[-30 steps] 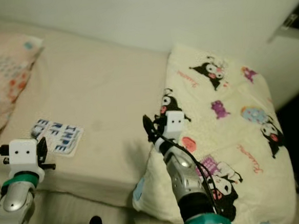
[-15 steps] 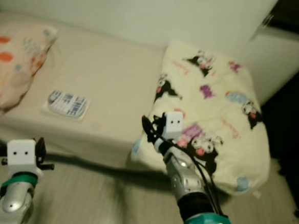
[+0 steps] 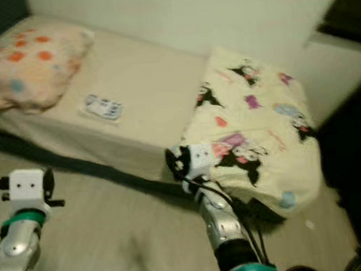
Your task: Clean up the room
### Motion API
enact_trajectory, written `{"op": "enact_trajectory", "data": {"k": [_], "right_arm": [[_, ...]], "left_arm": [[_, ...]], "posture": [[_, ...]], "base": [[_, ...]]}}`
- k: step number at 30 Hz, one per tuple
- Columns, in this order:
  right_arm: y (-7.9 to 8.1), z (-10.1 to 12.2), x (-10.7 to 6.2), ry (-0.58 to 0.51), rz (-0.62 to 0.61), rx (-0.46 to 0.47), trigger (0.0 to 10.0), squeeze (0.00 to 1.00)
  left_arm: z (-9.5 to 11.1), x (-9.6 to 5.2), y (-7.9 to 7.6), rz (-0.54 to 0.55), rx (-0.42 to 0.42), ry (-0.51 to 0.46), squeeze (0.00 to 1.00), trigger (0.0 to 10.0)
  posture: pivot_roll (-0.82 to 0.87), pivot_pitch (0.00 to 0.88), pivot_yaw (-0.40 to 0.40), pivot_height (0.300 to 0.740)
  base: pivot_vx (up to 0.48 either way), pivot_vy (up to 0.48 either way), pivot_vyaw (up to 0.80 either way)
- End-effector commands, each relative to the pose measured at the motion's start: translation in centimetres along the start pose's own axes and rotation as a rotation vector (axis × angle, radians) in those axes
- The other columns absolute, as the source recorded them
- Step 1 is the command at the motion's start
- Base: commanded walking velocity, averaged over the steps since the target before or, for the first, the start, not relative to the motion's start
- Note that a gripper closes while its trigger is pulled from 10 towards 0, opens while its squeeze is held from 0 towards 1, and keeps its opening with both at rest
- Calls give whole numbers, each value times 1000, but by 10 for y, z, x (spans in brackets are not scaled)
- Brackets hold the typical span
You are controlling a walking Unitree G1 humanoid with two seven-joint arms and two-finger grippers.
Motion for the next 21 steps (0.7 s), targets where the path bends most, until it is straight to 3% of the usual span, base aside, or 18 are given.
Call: {"op": "enact_trajectory", "data": {"k": [1, 4, 21], "right_arm": [[-10, -8, -6, 28, -28, -10, 10000, 0], [-12, -8, -8, 22, -35, 26, 10000, 0], [-12, -9, -8, 24, -34, 27, 10000, 0]], "left_arm": [[-9, -4, -7, -13, 0, 33, 0, 10000], [-9, -4, -6, -8, 3, 32, 0, 10000], [-10, -2, -5, 2, 12, 35, 0, 10000]], "posture": [[230, 77, -126, 740], [230, 77, -126, 740], [225, 79, -124, 740]], "base": [[337, 0, 744], [358, 0, 0], [375, 0, 0]]}}
Point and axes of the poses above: a point about 5 cm out from each wrist's last joint towards the gripper, its own x axis pointing out of the wrist towards the gripper, its own z axis along the axis of the wrist's last joint, y = z × x, the point moved 5 cm from there along x, pointing out of the wrist towards the gripper, and after that the axes turned 5 degrees about -x, right-handed, at the moved point
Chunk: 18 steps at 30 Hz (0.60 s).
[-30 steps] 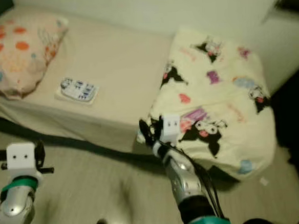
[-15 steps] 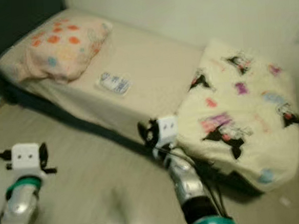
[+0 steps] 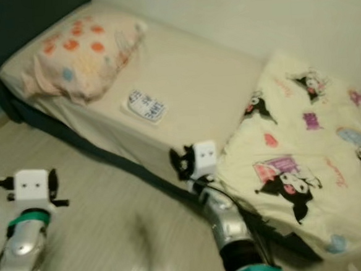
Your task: Clean up the room
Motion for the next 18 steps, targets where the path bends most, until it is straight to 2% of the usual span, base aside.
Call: {"op": "enact_trajectory", "data": {"k": [1, 18], "right_arm": [[3, -10, -4, 28, 2, 19, 10000, 0], [6, -11, -5, 27, 13, 33, 10000, 0]], "left_arm": [[-8, -2, 0, 2, 12, 25, 0, 10000], [-9, -2, 1, 5, 15, 29, 0, 10000]], "posture": [[225, 79, -124, 740], [227, 84, -122, 740]], "base": [[375, 0, 0], [375, 0, 0]]}}
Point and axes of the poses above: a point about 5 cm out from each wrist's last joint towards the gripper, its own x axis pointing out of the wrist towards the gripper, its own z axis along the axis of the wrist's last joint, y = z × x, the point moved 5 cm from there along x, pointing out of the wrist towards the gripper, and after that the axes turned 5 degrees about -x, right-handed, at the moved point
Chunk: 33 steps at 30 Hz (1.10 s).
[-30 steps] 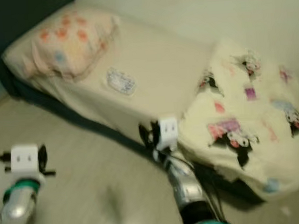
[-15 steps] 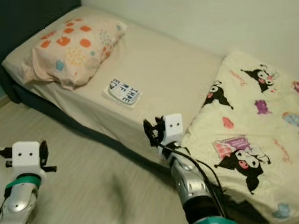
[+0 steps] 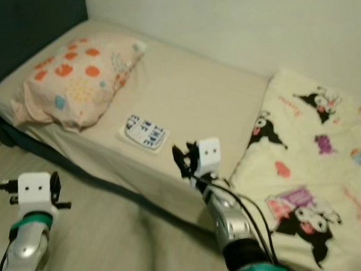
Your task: Clean up the room
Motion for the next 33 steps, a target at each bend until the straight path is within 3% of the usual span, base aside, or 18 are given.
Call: {"op": "enact_trajectory", "data": {"k": [1, 6, 12, 14, 16, 18, 21, 25, 29, 33], "right_arm": [[-12, -7, -7, 27, -35, 1, 10000, 0], [-12, -8, -7, 31, -35, 1, 10000, 0], [-25, -41, -20, 151, -79, -73, 10000, 0], [-37, -80, -45, 289, -144, -73, 10000, 0], [-43, -116, -76, 415, -205, -50, 10000, 0], [-44, -134, -94, 474, -237, -24, 10000, 0], [-43, -141, -101, 498, -248, -4, 10000, 0], [-29, -172, -133, 602, -264, 40, 10000, 0], [-29, -174, -135, 601, -276, 50, 10000, 0], [-38, -167, -129, 578, -296, 43, 10000, 0]], "left_arm": [[-7, -3, -7, -18, -2, 25, 0, 10000], [-8, -3, -7, -19, 0, 28, 0, 10000], [-30, -8, -20, -118, 69, 114, 0, 10000], [-56, -18, -31, -212, 191, 164, 0, 10000], [-81, -30, -38, -287, 239, 230, 0, 10000], [-91, -36, -40, -323, 253, 260, 0, 10000], [-95, -38, -41, -338, 258, 272, 0, 10000], [-107, -37, -46, -382, 250, 317, 0, 10000], [-110, -32, -48, -375, 243, 316, 0, 10000], [-111, -30, -50, -345, 216, 325, 0, 10000]], "posture": [[227, 84, -122, 740], [227, 84, -122, 740], [224, 84, -92, 740], [230, 72, -49, 740], [217, 56, 10, 740], [213, 52, 24, 740], [206, 45, 41, 740], [180, 31, 67, 740], [161, 19, 57, 740], [161, 18, 45, 740]], "base": [[375, 0, 0], [375, 0, 0], [317, 0, 0], [0, 0, 0], [0, 0, 0], [0, 0, 0], [0, 0, 0], [0, 0, 0], [0, 0, -200], [0, 0, -800]]}}
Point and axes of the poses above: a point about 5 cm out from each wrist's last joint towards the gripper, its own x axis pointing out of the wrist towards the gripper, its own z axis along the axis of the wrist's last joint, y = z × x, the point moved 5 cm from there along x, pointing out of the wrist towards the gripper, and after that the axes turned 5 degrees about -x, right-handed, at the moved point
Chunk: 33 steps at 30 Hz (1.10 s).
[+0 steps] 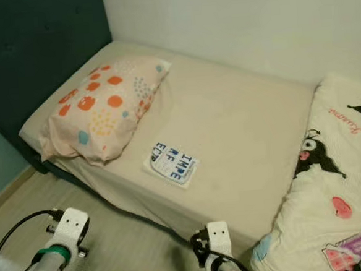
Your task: Clean up the room
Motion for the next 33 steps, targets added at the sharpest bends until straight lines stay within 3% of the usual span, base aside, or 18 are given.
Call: {"op": "enact_trajectory", "data": {"k": [1, 8, 20, 26, 33], "right_arm": [[-12, -3, -2, 11, -35, 5, 10000, 0], [-20, 10, 2, -15, -44, -8, 10000, 0], [-8, 14, 6, -20, 10, -44, 10000, 0], [-8, 16, 6, -28, 18, -64, 10000, 0], [-11, 15, 5, -23, 17, -74, 10000, 0]], "left_arm": [[-1, 2, -3, 11, -30, 6, 0, 10000], [-2, 4, 2, 58, -103, 14, 0, 10000], [-8, 2, 9, 119, -151, 18, 0, 10000], [-12, 1, 10, 145, -164, 23, 0, 10000], [-19, -3, 10, 167, -170, 37, 0, 10000]], "posture": [[163, 17, 38, 740], [180, 23, 10, 740], [195, 28, -20, 740], [193, 30, -26, 740], [193, 42, -33, 740]], "base": [[0, 0, -800], [0, 0, -800], [0, 0, -800], [0, 0, -150], [0, 455, 0]]}}
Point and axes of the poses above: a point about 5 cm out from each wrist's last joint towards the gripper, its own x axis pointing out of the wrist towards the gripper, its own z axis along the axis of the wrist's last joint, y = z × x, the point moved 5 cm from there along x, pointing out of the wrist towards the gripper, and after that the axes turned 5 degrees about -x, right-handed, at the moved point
